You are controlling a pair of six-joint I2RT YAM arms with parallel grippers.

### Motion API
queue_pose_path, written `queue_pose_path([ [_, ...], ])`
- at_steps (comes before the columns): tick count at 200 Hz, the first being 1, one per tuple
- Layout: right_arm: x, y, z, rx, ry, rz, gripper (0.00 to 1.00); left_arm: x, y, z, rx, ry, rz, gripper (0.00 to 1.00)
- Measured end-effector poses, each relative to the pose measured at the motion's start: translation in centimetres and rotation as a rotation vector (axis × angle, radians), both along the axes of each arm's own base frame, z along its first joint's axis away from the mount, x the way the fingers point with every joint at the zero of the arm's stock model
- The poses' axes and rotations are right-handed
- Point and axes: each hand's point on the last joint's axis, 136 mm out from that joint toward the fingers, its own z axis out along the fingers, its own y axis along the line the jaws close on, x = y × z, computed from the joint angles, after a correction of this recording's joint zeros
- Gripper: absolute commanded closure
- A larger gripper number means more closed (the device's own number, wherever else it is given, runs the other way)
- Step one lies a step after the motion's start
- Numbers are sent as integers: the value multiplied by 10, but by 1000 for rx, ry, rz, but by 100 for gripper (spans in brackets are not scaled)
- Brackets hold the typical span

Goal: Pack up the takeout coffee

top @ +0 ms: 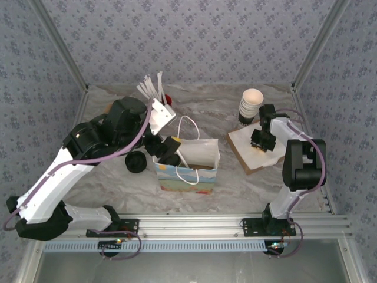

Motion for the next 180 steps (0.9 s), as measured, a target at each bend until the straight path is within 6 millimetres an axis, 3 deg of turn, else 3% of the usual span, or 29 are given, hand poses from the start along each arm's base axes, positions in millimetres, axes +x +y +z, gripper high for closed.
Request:
queue_pose_path([
  [40,1,2,0,2,-3,10,99,-1,1,1,-3,-2,0,15],
  [77,11,6,13,5,-41,21,100,-1,1,0,-2,-1,0,14],
  [84,13,6,18,5,-55,22,88,-1,1,0,-1,0,0,14],
  [98,15,6,31,-1,-91,26,52,-1,1,-1,2,2,0,13],
  [110,15,6,41,-6,-119,25,37,0,0,-3,5,5,0,13],
  [141,22,1,52,-23,-149,26,24,0,0,-8,13,15,2,13],
  [180,25,-3,24,-23,-73,15,23,0,0,-15,26,28,4,13],
])
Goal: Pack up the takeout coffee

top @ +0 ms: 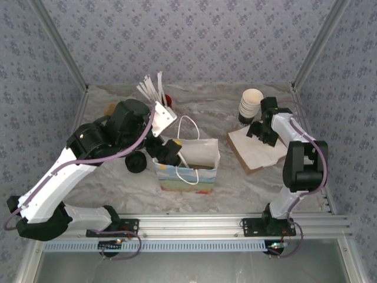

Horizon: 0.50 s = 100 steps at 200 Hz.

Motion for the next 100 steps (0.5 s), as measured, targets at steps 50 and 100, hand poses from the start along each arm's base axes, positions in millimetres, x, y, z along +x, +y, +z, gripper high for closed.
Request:
queue_pose_path([
  [50,-2,0,-22,-1,62,0,41,0,0,0,-3,3,0,13],
  [100,-2,0,-22,-1,61,3,64,0,0,-1,-2,5,0,13],
])
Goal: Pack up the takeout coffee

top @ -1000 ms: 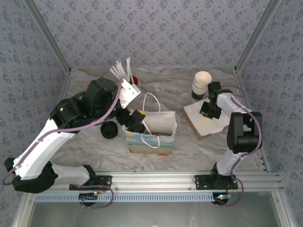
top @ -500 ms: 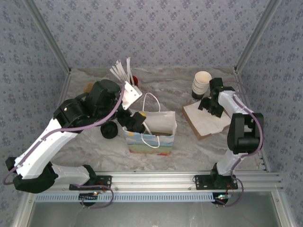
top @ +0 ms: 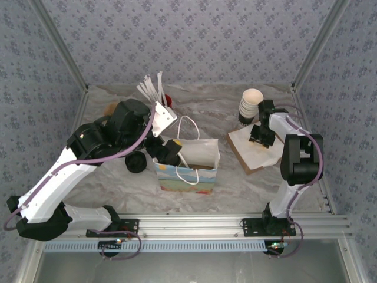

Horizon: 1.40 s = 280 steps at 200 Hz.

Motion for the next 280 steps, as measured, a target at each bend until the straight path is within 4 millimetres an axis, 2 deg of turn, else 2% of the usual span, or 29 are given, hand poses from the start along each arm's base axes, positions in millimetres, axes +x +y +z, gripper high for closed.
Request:
queue_pose_path([
  [81,2,1,1,3,-7,6,90,-1,-1,-2,0,6,-6,11],
  [144,1,1,11,8,-23,5,93,-2,-2,-2,-1,10,-12,10],
  [163,4,1,26,8,-51,5,93,-1,-2,-2,-1,11,-12,10],
  [178,7,1,46,8,-92,5,94,-1,-2,-2,-1,11,-12,10],
  [222,10,1,125,8,-256,7,94,-1,-2,-2,-5,15,-8,9],
  [239,7,1,149,8,-302,7,94,-1,-2,-2,-5,15,-8,9],
  [258,1,1,166,8,-334,7,94,-1,-2,-2,-5,15,-7,9],
  [280,-4,1,175,5,-340,9,95,-2,-3,-2,-7,17,-9,9],
])
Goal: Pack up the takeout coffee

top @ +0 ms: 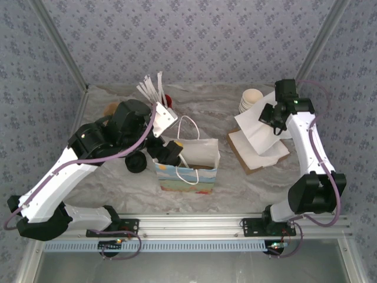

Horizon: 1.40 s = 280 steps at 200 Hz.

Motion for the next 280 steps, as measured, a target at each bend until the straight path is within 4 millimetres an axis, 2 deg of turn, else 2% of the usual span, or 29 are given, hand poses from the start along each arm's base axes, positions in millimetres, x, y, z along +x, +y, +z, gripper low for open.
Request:
queue_pose_path([
  [45,-2,-2,0,-9,8,-2,96,-1,0,0,-5,6,0,9],
  [62,-3,-3,-5,-16,16,-6,96,-1,0,-1,-4,7,0,9],
  [100,-10,-6,-48,-22,109,-13,96,-1,0,-4,4,13,1,9],
  [148,-7,-5,-104,-11,214,-10,91,-1,0,-8,8,20,3,9],
  [159,-6,-4,-113,-1,229,-9,92,-1,0,-9,9,25,5,9],
  [176,-3,-2,-123,13,240,-6,99,-1,0,-9,8,25,5,9],
  [198,1,2,-125,39,233,6,100,-1,0,-8,8,24,5,9],
  [220,1,8,-115,66,205,19,100,-1,0,-8,8,24,5,9],
  [239,1,11,-86,84,139,30,100,-1,0,-8,5,25,7,9],
  [253,2,15,-47,103,42,45,100,-2,1,-7,0,25,10,9],
  [280,-6,24,52,138,-214,84,100,-4,4,-4,-13,16,11,9],
])
